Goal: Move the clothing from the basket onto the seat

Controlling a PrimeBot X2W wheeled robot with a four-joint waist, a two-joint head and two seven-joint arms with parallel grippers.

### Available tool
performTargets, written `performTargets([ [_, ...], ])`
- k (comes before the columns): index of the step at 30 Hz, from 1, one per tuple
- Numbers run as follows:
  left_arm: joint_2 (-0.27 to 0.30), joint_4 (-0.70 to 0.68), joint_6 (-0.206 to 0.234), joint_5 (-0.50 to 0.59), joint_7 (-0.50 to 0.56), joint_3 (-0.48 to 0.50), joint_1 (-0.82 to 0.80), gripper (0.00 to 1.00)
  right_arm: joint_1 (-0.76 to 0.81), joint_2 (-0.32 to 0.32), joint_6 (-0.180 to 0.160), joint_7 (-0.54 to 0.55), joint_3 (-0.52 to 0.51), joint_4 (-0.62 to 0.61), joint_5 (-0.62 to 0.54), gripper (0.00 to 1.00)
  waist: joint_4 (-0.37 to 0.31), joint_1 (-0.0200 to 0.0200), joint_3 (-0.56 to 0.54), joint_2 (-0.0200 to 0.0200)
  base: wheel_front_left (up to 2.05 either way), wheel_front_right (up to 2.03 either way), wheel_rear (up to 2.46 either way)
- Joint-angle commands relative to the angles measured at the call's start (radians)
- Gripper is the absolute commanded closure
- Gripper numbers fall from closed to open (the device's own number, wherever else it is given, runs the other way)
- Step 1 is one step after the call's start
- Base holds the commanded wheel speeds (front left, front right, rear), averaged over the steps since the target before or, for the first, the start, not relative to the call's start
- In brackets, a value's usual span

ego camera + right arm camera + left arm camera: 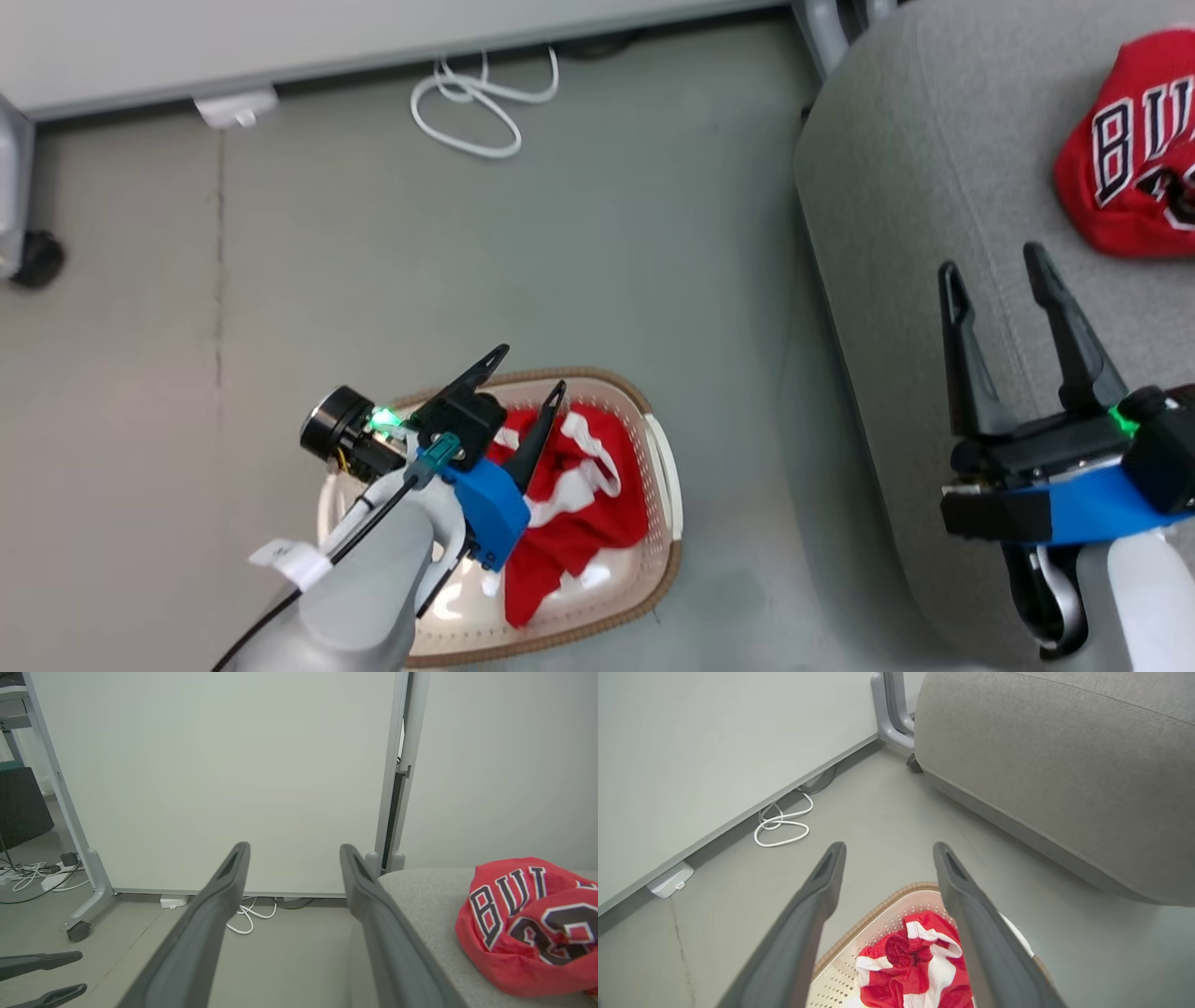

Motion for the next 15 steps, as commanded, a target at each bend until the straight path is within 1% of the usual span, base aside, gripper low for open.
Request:
performTargets([
  [1, 0.006, 0.028, 0.0, -0.011, -0.003, -0.031, -0.046, 0.0, -0.035, -0.008, 0.0, -0.001, 0.003, -0.009, 0.005, 0.0, -0.023, -0.0003, 0.081, 0.0, 0.0, 0.0, 0.0],
  [7, 0.01, 0.147, 0.0, -0.054, -0.003, -0.155, -0.151, 0.0, -0.104, -0.018, 0.0, -0.001, 0.017, -0.022, 0.011, 0.0, -0.045, -0.0003, 0.187, 0.0, 0.0, 0.0, 0.0],
  [8, 0.01, 0.164, 0.0, -0.062, -0.003, -0.176, -0.166, 0.0, -0.114, -0.019, 0.0, -0.001, 0.018, -0.022, 0.011, 0.0, -0.048, -0.0003, 0.2, 0.0, 0.0, 0.0, 0.0],
  [9, 0.01, 0.164, 0.0, -0.062, -0.003, -0.176, -0.166, 0.0, -0.114, -0.019, 0.0, -0.001, 0.018, -0.022, 0.011, 0.0, -0.048, -0.0003, 0.2, 0.0, 0.0, 0.0, 0.0],
  [15, 0.004, 0.263, 0.0, -0.116, 0.004, -0.298, -0.244, 0.0, -0.157, -0.025, 0.0, -0.001, 0.027, -0.032, 0.014, 0.0, -0.061, -0.0003, 0.285, 0.0, 0.0, 0.0, 0.0],
])
